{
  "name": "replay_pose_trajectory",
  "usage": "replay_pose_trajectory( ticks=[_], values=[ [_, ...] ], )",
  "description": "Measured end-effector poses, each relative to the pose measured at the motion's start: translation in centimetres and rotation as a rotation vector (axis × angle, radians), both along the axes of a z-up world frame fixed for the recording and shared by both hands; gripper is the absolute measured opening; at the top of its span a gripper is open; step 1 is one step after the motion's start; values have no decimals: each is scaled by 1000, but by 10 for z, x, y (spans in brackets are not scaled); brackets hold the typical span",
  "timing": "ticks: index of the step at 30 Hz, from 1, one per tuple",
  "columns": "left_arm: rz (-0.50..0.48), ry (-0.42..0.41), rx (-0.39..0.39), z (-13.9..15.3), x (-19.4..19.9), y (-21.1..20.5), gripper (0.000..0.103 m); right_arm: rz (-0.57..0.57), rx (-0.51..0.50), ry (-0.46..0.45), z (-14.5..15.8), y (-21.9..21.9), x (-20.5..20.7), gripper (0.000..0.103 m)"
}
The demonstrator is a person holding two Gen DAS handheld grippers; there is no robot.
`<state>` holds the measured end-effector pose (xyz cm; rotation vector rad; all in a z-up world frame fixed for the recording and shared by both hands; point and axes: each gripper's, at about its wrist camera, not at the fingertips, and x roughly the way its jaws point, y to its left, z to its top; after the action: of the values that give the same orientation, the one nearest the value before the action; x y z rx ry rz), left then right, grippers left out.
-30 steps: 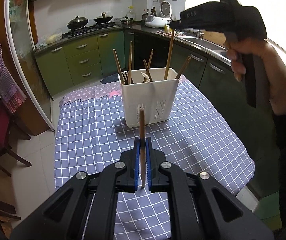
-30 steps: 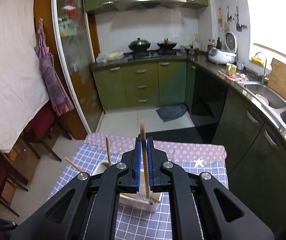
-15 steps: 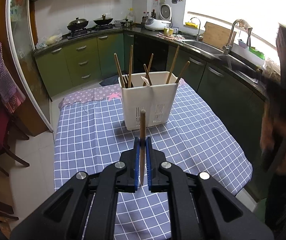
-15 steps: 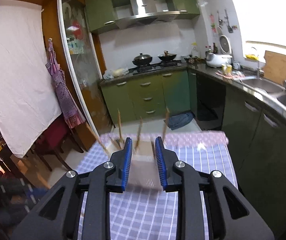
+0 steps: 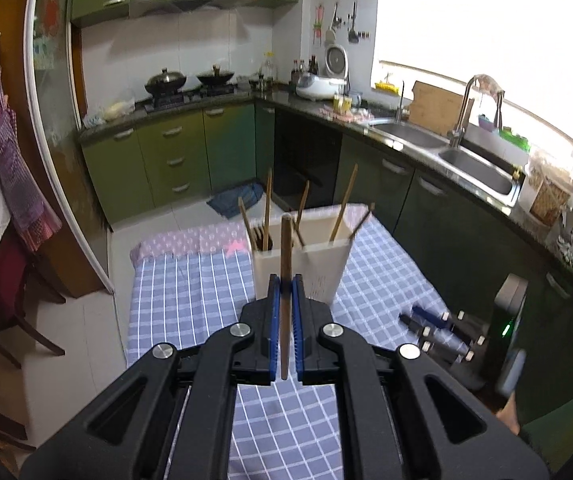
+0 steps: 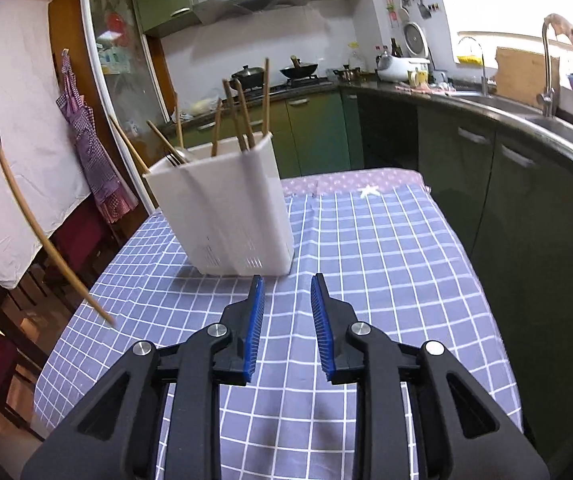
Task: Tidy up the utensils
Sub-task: 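Lower the left gripper's chopstick into the caddy and open the left gripper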
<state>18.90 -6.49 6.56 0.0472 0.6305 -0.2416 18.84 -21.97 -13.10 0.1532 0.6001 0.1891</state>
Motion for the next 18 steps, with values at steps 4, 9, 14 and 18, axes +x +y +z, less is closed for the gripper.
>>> replay_pose_trajectory(
  ticks=[4,9,14,18],
  values=[
    [10,-54,-20,27,8,-2,6,-4,1,6,-6,-2,1,24],
    [31,-130,-48,54,21,-6,6,-9,4,8,-12,-5,0,24],
    [52,-179,-74,68,39,-7,6,-20,4,9,-14,-6,5,24],
    [67,-210,-94,74,56,-9,6,-37,-11,-12,-18,-7,5,26]
  ],
)
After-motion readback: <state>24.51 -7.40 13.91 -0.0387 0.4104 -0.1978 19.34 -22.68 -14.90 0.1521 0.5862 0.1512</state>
